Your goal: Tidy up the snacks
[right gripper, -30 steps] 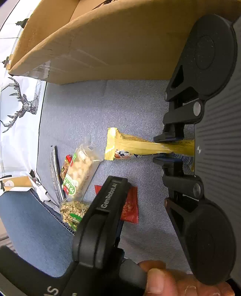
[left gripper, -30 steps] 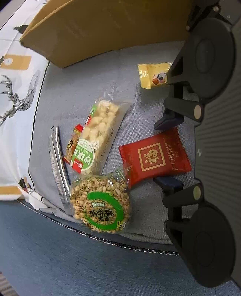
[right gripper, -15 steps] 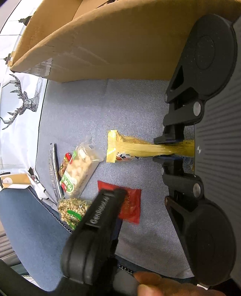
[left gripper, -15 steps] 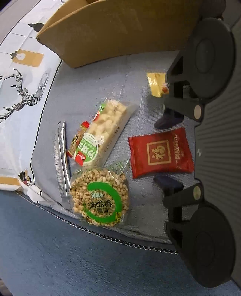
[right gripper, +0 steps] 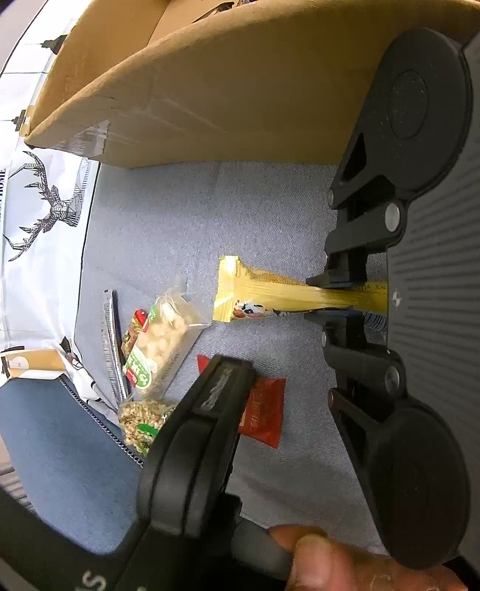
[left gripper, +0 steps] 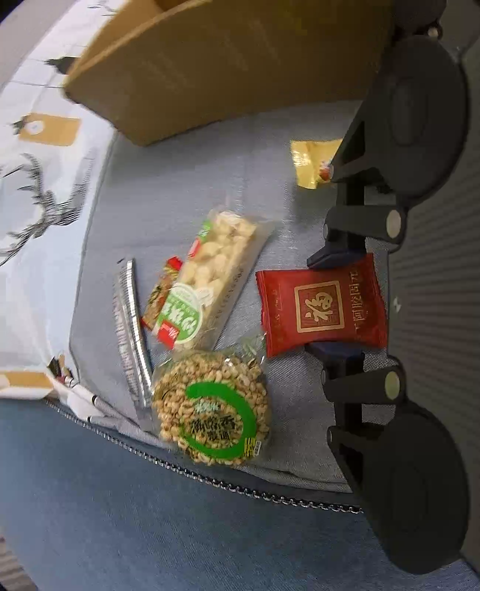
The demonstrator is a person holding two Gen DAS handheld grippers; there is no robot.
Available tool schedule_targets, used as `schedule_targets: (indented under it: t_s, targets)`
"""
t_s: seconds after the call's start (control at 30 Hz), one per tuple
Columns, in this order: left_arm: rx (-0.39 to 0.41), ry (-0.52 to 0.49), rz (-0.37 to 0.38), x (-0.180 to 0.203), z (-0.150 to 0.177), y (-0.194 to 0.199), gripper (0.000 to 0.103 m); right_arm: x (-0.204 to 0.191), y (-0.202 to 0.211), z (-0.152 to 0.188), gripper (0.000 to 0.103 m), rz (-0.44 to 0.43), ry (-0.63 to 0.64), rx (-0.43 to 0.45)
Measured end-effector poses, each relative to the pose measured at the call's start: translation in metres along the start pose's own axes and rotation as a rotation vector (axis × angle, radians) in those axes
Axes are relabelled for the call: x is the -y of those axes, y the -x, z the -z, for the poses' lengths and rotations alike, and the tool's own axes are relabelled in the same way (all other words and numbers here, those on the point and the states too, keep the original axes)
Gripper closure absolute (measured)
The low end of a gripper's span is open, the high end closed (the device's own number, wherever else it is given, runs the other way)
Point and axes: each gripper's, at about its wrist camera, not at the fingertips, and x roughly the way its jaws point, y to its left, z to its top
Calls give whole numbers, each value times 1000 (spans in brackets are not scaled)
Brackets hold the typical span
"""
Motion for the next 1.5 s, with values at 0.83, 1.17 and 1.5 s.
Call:
schedule_targets:
  t_s: [0.83, 1.17, 1.5]
  targets:
    - [153, 113, 128, -19, 8, 53, 58, 26, 110, -9, 92, -110, 163, 254]
    - [241, 140, 160, -12, -1, 63, 58, 25, 118, 3, 92, -145, 205, 393]
    - [424, 121, 205, 10, -10, 89, 58, 70, 140, -1, 92, -136, 134, 521]
